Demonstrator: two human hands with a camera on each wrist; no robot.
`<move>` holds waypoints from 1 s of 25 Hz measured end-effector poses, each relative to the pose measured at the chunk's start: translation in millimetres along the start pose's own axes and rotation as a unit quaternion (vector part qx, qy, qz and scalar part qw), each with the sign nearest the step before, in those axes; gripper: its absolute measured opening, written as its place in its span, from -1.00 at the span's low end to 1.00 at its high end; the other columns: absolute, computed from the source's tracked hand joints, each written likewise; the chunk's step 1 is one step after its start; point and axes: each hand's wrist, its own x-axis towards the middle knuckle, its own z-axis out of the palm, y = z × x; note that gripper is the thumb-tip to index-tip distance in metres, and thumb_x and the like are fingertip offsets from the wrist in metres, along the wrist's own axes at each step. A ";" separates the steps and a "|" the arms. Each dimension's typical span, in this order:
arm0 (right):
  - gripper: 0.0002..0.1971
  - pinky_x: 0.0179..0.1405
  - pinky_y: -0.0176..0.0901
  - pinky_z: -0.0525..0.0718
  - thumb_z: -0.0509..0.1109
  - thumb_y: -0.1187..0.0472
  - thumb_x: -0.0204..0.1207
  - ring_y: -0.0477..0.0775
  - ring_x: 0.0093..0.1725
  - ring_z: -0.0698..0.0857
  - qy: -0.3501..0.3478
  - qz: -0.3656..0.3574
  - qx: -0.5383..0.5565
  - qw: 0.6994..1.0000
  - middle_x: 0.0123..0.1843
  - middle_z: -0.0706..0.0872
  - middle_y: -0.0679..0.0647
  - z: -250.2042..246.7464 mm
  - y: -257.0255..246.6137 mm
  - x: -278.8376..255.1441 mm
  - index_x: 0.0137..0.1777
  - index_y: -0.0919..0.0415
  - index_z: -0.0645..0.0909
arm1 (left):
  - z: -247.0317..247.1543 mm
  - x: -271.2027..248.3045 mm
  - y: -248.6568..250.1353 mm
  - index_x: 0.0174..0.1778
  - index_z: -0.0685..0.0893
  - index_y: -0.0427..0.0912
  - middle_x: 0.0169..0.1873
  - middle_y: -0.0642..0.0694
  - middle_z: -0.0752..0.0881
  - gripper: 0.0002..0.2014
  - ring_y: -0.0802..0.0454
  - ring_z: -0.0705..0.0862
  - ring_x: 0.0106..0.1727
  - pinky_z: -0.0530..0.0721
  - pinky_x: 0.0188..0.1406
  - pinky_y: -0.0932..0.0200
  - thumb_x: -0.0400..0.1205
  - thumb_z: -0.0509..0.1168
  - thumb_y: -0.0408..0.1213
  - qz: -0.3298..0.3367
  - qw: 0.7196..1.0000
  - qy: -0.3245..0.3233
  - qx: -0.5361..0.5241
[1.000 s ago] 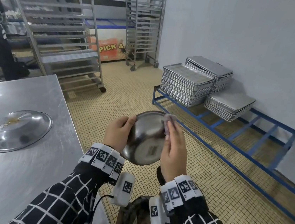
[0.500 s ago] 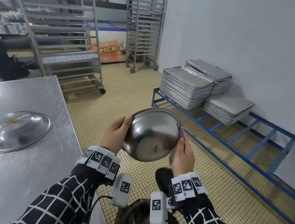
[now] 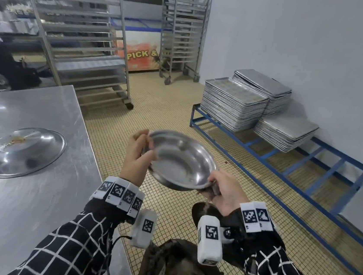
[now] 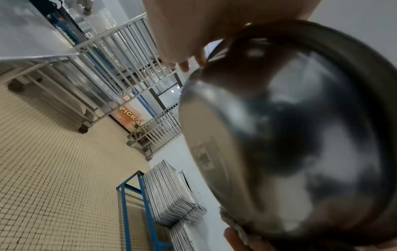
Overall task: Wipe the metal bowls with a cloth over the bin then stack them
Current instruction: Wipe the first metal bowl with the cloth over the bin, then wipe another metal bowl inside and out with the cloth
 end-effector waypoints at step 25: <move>-0.29 -0.14 -0.43 0.56 0.15 0.37 0.61 -0.13 0.13 0.56 -0.242 -0.062 -0.432 0.866 0.67 0.15 -0.15 230.1 166.2 -3.0 0.69 -0.07 0.00 | -256.6 -171.2 -95.5 0.53 0.32 -0.16 -0.02 -0.01 0.64 -0.39 -0.01 0.68 -0.08 0.62 -0.12 0.26 0.56 0.38 -0.39 -0.258 0.920 0.202 0.215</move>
